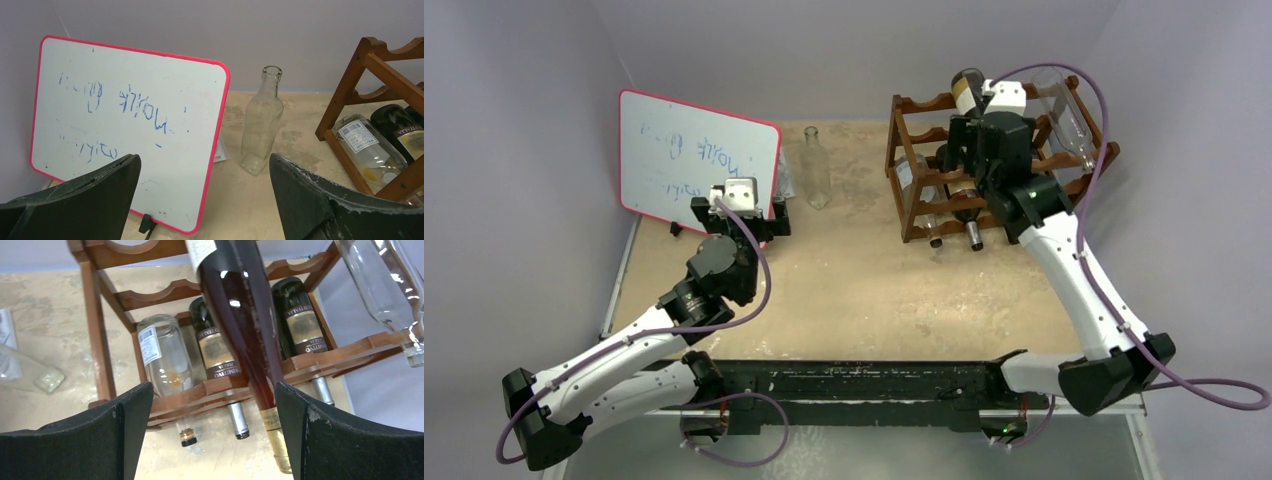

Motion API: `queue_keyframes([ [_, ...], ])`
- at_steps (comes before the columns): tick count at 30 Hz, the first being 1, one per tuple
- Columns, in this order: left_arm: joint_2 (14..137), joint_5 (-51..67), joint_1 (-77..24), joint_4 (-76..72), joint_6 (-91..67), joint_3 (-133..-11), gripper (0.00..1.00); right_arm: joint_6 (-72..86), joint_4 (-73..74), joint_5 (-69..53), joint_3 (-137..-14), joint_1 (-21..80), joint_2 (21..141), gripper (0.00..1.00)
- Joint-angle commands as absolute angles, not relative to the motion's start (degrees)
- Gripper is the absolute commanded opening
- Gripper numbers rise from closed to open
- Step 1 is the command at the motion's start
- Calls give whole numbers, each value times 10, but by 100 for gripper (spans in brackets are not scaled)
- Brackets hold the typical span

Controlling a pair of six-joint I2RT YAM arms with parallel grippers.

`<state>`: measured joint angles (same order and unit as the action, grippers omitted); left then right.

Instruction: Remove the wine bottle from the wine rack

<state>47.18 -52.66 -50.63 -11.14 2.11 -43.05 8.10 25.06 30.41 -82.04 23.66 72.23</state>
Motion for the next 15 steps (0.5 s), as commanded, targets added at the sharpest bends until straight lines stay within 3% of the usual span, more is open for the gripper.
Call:
queue_keyframes([
  [1, 468, -518, -504, -123, 9, -459, 100, 99, 303, 292, -884, 188, 758, 93],
  [15, 465, -512, -505, -118, 5, -461, 100, 53, 316, 197, -979, 97, 904, 91],
])
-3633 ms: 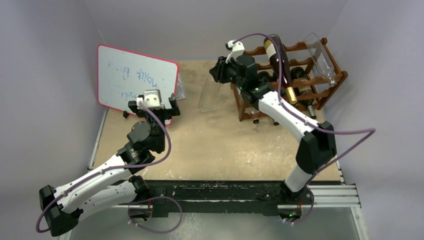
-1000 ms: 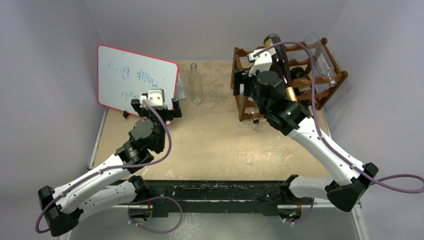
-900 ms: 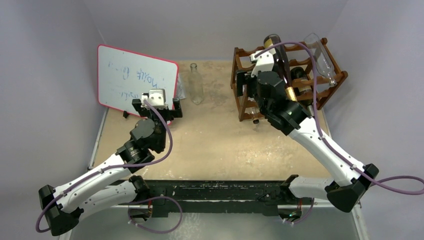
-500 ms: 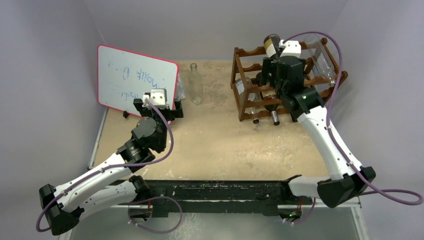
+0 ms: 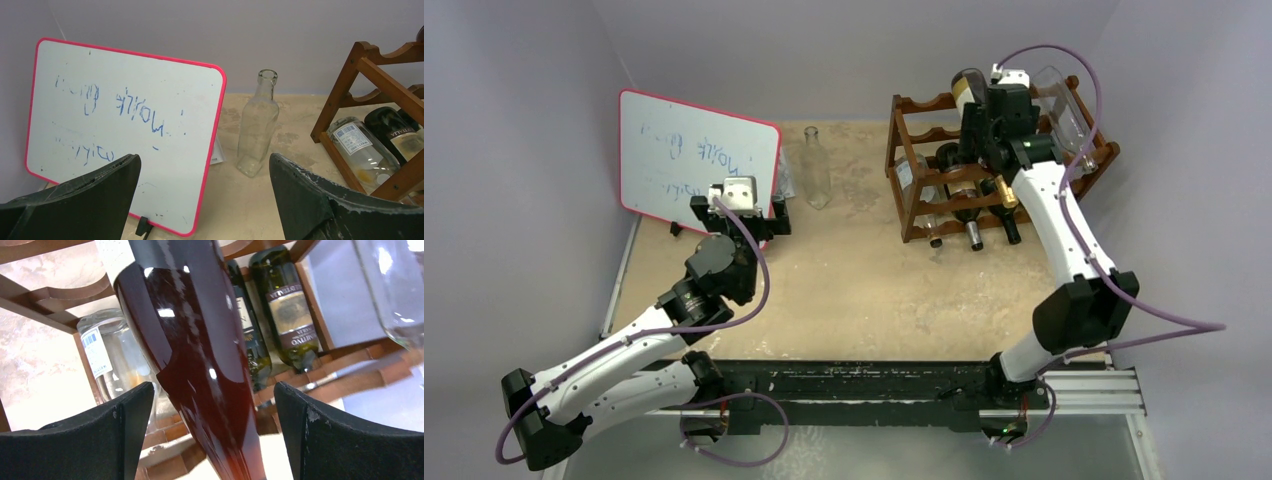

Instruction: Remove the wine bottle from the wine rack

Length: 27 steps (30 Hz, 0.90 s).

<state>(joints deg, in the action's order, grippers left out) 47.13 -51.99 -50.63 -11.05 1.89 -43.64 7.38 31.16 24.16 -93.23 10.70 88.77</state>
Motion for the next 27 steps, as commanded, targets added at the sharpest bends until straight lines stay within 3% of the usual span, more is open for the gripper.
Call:
queue_keyframes([
  [1, 464, -511, -505, -118, 4, -461, 100, 50, 315, 185, -985, 95, 911, 91],
  [20, 467, -508, -509, -117, 4, -461, 100, 20, 329, 137, -1010, 72, 971, 79],
  [27, 473, -505, -509, -116, 2, -461, 100, 25, 333, 82, -1040, 72, 955, 93],
])
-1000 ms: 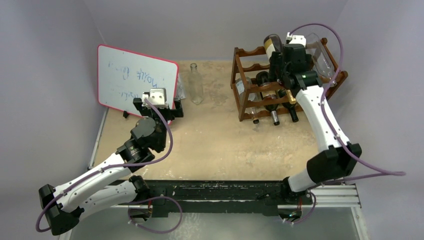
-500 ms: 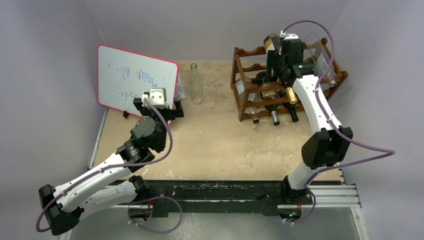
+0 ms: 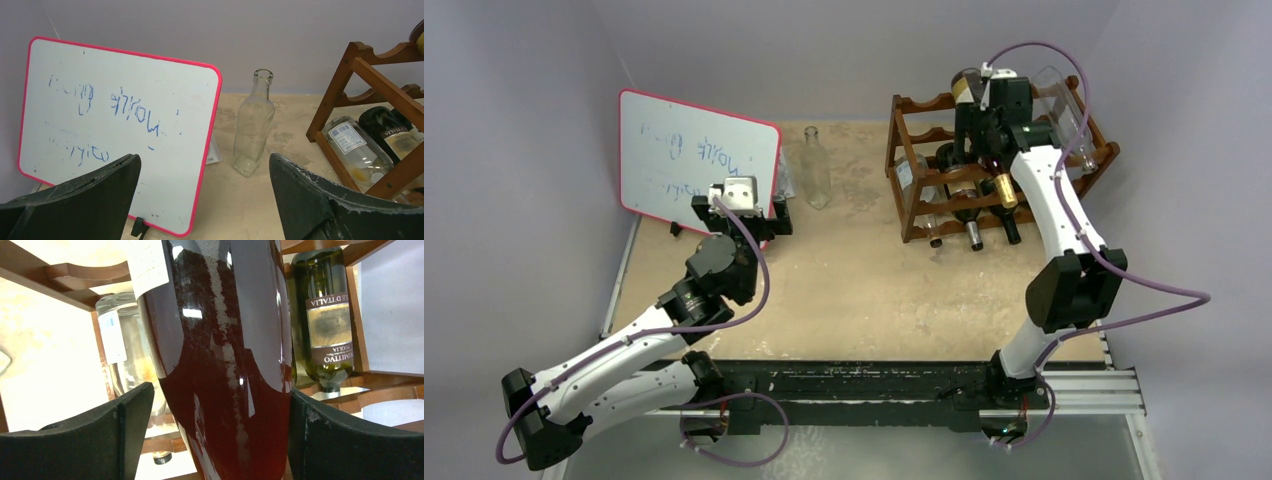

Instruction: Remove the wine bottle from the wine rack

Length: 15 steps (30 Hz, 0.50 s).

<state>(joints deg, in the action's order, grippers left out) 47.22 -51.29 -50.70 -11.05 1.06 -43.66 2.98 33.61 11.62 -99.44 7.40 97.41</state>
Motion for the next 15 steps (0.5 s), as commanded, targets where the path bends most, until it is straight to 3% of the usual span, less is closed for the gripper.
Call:
queue_keyframes([
  [1, 474, -505, -510, -116, 1, -462, 100, 25, 338, 95, -1050, 72, 958, 98],
  [15, 474, -504, -510, -114, 1, -463, 100, -2, 437, 145, -1262, 72, 1097, 100],
])
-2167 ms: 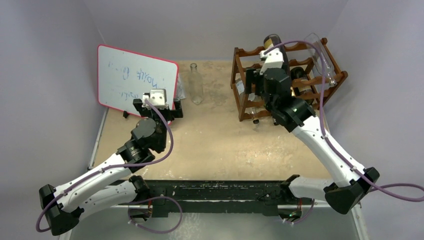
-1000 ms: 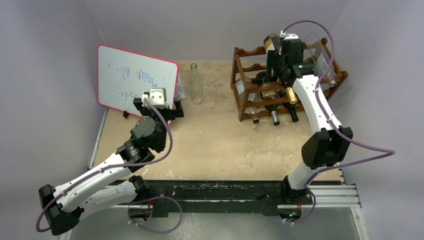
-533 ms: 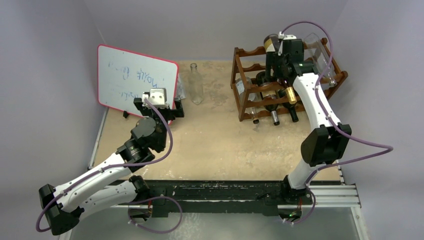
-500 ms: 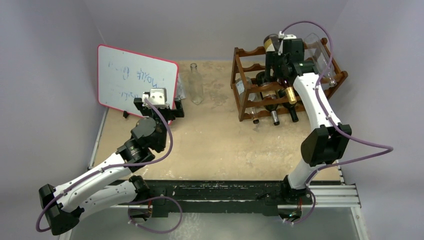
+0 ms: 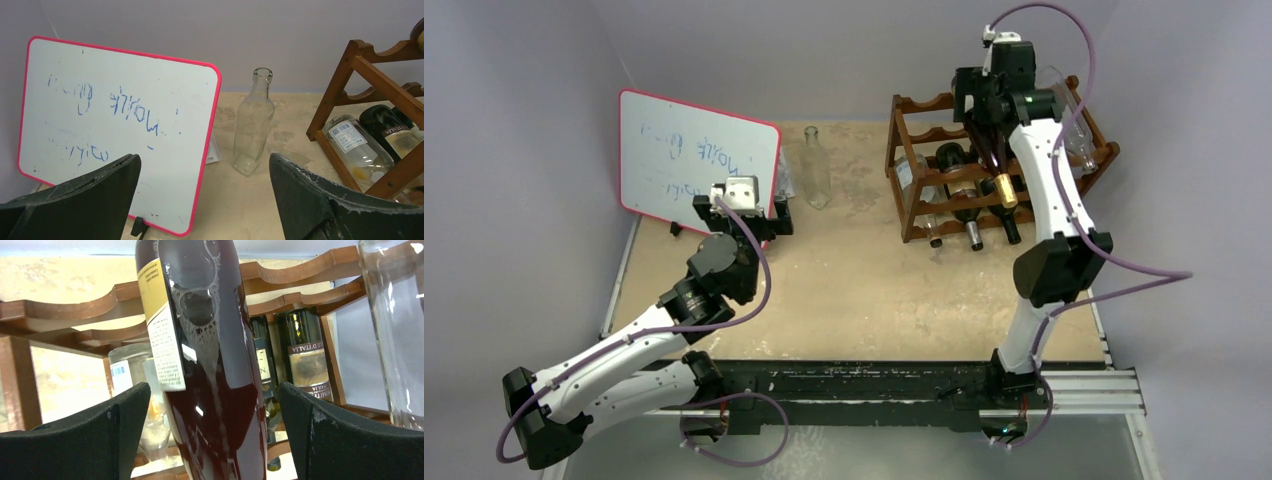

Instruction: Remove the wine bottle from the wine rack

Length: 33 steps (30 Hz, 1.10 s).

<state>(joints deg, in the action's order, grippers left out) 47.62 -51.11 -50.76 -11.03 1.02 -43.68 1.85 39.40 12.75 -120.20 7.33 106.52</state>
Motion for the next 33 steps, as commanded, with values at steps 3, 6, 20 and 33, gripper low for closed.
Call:
queue_keyframes([
  [3, 473, -502, -510, -114, 2, -464, 100, -10, 463, 150, -1308, 72, 1132, 100],
  [6, 473, -501, -510, -114, 1, -464, 100, -13, 479, 165, -1335, 72, 1156, 100],
  [20, 479, -501, -510, -115, 2, -463, 100, -5, 464, 153, -1282, 72, 1130, 100],
  [33, 482, -499, -510, -113, 2, -464, 100, 10, 405, 139, -1168, 72, 1063, 88],
])
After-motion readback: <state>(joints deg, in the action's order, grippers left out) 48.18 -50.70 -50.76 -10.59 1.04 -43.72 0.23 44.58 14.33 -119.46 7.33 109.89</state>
